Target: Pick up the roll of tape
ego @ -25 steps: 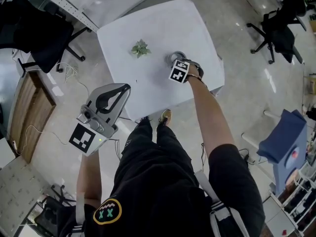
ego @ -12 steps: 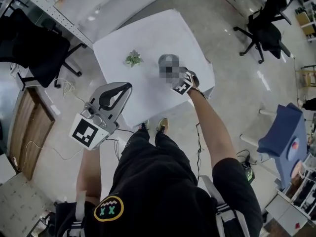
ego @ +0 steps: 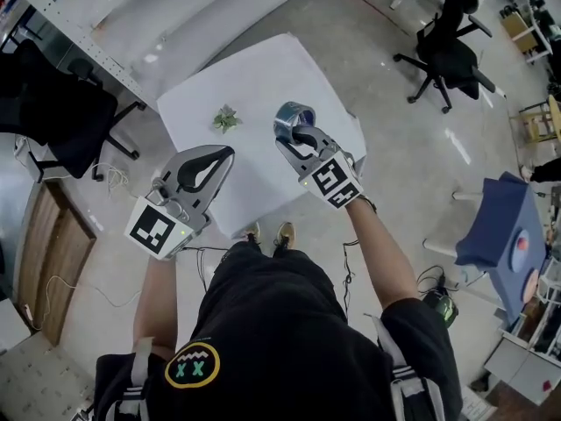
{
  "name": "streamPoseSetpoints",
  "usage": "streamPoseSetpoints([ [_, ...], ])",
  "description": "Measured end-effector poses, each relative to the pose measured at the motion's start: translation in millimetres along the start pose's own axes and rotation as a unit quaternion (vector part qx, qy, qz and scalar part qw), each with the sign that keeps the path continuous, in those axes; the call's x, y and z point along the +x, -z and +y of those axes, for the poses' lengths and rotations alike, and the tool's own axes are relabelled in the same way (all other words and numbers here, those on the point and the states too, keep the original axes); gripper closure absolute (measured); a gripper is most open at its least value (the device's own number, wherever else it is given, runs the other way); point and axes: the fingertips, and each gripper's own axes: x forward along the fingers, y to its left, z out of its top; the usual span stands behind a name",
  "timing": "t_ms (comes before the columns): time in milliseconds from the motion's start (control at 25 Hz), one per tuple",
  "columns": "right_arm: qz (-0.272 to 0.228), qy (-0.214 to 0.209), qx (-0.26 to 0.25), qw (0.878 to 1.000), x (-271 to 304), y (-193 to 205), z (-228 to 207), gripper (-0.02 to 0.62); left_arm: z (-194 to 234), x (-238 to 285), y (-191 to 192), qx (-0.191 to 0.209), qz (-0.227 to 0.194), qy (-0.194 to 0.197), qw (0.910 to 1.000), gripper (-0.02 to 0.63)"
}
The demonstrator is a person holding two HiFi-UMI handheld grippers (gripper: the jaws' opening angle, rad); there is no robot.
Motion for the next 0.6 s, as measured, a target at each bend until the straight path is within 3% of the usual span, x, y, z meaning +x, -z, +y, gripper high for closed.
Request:
streamPoseSetpoints([
  [120,-0.039,0.014,0.002,0.999,-28,-29,7,0.522,-5,3,-8,0.000,-0.015,0.011,0.9998,0.586],
  [440,-0.133,0.037,-0.021,0.990,-83,-89,24,0.522,-5,6,-9,0.009,-0.001,0.010,0.9999,0.586],
  [600,-0.197,0.050,0.011,0.979,-99,-114,27,0.522,-8,9,-9,0.008,0.003,0.010,0.9999,0.586],
])
